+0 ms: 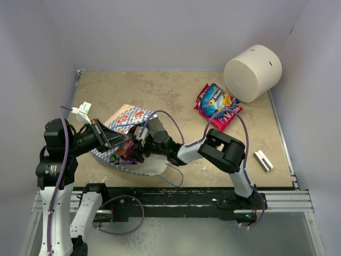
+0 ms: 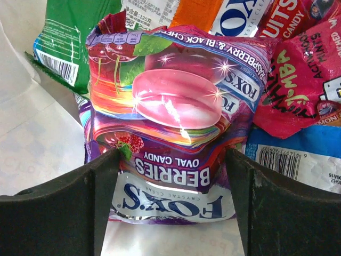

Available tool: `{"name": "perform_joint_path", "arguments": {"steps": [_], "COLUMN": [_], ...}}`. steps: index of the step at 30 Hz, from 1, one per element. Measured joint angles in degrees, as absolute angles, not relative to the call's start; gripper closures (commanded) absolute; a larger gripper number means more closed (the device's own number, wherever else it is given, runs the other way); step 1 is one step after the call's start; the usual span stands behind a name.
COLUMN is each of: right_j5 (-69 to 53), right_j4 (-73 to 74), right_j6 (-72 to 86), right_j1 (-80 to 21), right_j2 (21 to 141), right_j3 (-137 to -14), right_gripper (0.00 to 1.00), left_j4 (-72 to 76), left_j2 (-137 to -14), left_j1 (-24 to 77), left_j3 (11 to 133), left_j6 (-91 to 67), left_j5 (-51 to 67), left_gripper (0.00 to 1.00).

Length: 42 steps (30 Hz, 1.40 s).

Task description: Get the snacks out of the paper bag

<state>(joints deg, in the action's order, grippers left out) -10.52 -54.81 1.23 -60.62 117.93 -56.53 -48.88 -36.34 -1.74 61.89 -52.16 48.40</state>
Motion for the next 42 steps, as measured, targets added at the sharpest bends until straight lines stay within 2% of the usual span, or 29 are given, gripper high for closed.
{"name": "perform_joint_path", "arguments": {"steps": [6, 14, 19, 28, 42], "right_j5": [-13.87, -15.97, -15.86, -12.93, -10.92], "right_j4": [-54.74, -54.78, -54.72, -46.11, -33.28], "right_j6": [1.08, 0.95, 0.99, -0.03, -3.25], "right_j1": [-60.05, -59.99, -59.99, -60.1, -60.1], "right_j2": [119.63, 120.84, 120.7, 114.8, 92.01], "right_j3": [-58.52, -61.19, -61.91, -60.84, -53.49], "right_gripper": [0.45, 0.85, 1.0, 1.0, 1.0], "left_j4": [-48.97, -52.23, -54.92, -56.69, -55.07], "left_j2": [-36.71, -40.88, -42.11, -40.75, -38.04], "left_j1": [-1.74, -1.74, -1.74, -1.74, -1.74], "left_j3": [61.89, 63.35, 65.01, 66.19, 65.91], "left_j6": [-50.78, -46.94, -44.51, -43.75, -45.56], "left_j5": [49.43, 49.56, 49.41, 44.56, 36.93], "left_gripper": [1.0, 1.0, 1.0, 1.0, 1.0]}}
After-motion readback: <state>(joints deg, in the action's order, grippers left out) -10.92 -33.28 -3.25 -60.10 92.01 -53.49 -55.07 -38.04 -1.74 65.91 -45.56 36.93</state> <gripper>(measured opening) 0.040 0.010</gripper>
